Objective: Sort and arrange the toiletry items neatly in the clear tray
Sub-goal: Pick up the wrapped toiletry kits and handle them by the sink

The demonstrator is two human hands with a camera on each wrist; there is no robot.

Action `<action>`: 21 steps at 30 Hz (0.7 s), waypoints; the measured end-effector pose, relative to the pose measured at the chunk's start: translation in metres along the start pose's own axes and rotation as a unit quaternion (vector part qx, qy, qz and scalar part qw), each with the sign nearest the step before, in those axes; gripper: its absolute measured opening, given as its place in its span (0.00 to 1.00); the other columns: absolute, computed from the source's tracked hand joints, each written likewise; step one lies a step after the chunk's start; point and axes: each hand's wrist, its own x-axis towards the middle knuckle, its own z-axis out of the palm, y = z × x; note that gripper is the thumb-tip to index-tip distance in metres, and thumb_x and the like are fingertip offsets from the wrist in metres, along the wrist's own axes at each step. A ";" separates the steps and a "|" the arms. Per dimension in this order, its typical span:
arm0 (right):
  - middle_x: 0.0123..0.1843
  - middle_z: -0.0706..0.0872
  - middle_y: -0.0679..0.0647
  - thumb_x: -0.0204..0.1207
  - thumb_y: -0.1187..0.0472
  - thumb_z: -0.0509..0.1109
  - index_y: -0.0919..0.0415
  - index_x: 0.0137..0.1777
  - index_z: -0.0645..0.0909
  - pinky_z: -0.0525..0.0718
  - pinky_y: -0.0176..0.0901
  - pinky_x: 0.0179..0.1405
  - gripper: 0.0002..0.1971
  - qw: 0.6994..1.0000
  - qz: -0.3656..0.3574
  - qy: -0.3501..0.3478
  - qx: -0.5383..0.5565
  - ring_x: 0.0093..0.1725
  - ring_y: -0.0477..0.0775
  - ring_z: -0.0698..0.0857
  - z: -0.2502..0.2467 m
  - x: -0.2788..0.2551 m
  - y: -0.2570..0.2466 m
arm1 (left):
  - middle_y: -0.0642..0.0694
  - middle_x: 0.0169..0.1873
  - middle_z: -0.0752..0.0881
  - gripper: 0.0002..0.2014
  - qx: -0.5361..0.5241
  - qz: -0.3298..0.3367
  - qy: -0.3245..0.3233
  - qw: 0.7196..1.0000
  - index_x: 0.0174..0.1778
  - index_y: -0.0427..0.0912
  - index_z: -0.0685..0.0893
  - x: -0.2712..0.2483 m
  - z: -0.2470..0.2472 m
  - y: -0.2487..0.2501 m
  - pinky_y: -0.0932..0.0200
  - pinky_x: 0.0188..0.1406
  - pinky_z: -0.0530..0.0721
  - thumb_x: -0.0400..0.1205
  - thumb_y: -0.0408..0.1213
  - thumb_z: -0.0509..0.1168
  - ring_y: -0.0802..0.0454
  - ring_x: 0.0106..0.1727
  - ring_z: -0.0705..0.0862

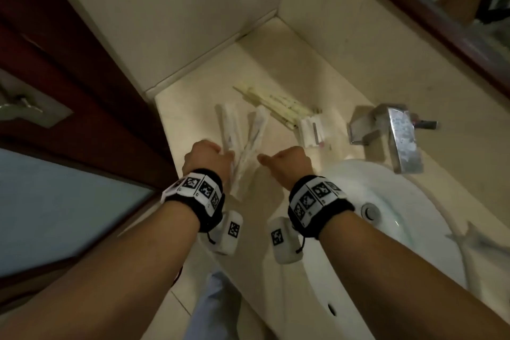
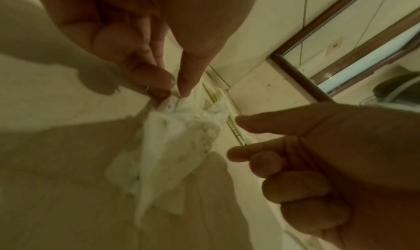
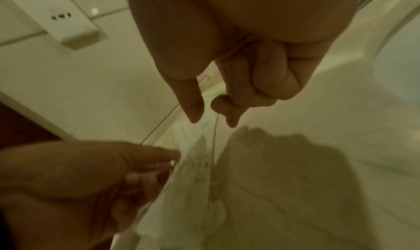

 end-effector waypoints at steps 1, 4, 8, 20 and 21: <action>0.31 0.86 0.56 0.71 0.41 0.76 0.63 0.34 0.83 0.82 0.44 0.32 0.23 1.000 0.006 -0.013 -0.008 0.33 0.59 0.86 0.008 0.003 -0.003 | 0.45 0.49 0.89 0.15 0.018 0.008 -0.001 1.000 0.50 0.49 0.87 0.004 0.000 0.002 0.56 0.51 0.83 0.74 0.54 0.75 0.41 0.54 0.87; 0.34 0.89 0.56 0.67 0.40 0.79 0.65 0.40 0.87 0.86 0.45 0.34 0.24 0.999 0.018 -0.025 -0.016 0.36 0.58 0.89 0.025 0.010 -0.009 | 0.44 0.47 0.90 0.17 0.040 0.027 -0.005 0.999 0.46 0.48 0.90 0.011 0.002 0.005 0.55 0.48 0.83 0.72 0.56 0.77 0.40 0.53 0.87; 0.33 0.88 0.57 0.70 0.44 0.79 0.67 0.41 0.88 0.83 0.41 0.31 0.21 0.999 0.014 -0.030 -0.011 0.35 0.58 0.88 0.031 0.012 -0.013 | 0.44 0.43 0.90 0.18 0.062 0.033 -0.024 0.997 0.44 0.47 0.91 0.017 0.005 0.005 0.57 0.41 0.81 0.69 0.58 0.78 0.41 0.45 0.86; 0.27 0.78 0.53 0.76 0.57 0.75 0.61 0.27 0.76 0.74 0.38 0.26 0.18 0.999 -0.047 -0.002 0.014 0.28 0.51 0.78 0.003 -0.008 -0.007 | 0.50 0.28 0.84 0.17 -0.026 0.084 -0.074 0.993 0.28 0.42 0.84 0.013 0.001 0.011 0.59 0.36 0.76 0.75 0.48 0.77 0.45 0.35 0.83; 0.27 0.78 0.52 0.76 0.57 0.75 0.61 0.27 0.76 0.74 0.38 0.26 0.18 0.998 -0.056 0.005 0.015 0.28 0.51 0.78 -0.003 -0.012 -0.006 | 0.50 0.27 0.84 0.17 -0.038 0.087 -0.074 0.993 0.26 0.44 0.83 0.011 0.000 0.013 0.58 0.37 0.78 0.75 0.48 0.77 0.44 0.36 0.84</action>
